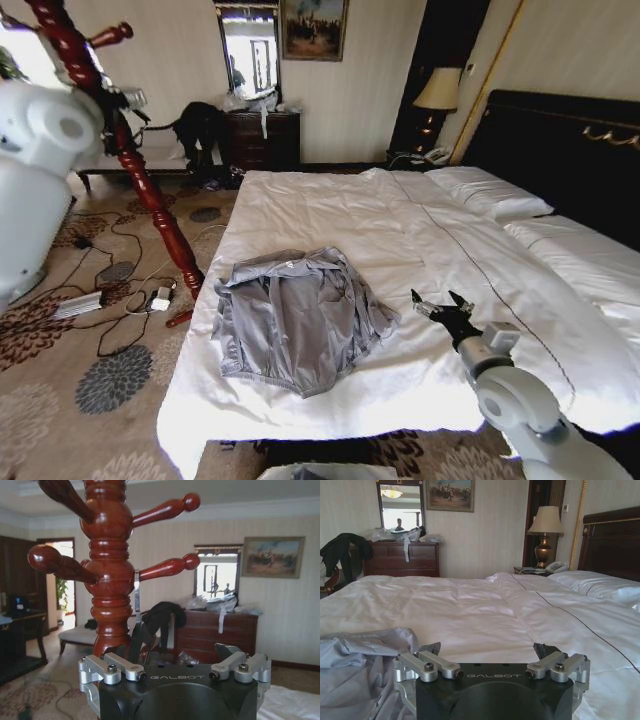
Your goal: Pick up the clothes from the bed and hang them on the clothes hanger.
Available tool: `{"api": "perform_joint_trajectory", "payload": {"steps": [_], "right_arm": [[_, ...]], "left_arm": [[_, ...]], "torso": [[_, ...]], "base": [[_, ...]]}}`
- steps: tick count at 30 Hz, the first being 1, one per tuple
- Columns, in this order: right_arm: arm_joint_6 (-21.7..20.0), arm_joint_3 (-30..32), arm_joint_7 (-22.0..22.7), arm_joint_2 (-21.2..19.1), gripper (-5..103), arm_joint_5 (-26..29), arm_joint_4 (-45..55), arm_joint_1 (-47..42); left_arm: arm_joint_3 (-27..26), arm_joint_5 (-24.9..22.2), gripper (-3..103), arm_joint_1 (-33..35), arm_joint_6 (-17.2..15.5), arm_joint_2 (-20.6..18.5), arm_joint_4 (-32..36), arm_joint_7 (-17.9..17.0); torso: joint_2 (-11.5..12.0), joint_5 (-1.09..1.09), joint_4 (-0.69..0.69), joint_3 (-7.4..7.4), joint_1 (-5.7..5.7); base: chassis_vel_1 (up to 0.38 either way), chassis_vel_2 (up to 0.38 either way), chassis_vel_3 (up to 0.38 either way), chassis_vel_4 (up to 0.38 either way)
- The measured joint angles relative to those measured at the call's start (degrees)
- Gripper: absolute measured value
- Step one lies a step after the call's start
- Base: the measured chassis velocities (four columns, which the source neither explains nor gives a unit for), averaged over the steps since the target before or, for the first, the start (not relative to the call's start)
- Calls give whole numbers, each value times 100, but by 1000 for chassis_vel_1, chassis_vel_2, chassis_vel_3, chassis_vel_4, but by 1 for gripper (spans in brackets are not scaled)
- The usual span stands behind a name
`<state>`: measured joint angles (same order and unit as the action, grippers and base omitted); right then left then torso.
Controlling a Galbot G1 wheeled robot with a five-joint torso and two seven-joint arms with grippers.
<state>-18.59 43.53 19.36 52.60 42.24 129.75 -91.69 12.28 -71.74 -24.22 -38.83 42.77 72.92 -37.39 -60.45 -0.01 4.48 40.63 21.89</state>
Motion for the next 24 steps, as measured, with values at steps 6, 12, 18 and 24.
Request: {"api": "perform_joint_trajectory", "payload": {"steps": [6, 12, 18, 24], "right_arm": [[56, 69, -79, 38, 100, -165, -31, -128], [62, 51, -89, 46, 100, -204, -69, -130], [80, 62, -111, 33, 100, -178, -69, -128], [81, 57, -107, 15, 100, -108, -63, -66]], "left_arm": [[360, 42, 100, -541, -332, 402, -1015, -17], [378, -82, 99, -792, -360, 627, -1839, 73], [469, -33, 99, -781, -360, 593, -2237, 334], [467, -2, 99, -857, -356, 888, -2661, 393]], "torso": [[0, 2, -1, -1, -2], [0, 4, 1, -1, -1], [0, -3, -9, -1, -2], [0, 3, 5, -1, -1]], "base": [[0, 0, 0, 0], [0, 0, 0, 0], [0, 0, 0, 0], [0, 0, 0, 0]]}}
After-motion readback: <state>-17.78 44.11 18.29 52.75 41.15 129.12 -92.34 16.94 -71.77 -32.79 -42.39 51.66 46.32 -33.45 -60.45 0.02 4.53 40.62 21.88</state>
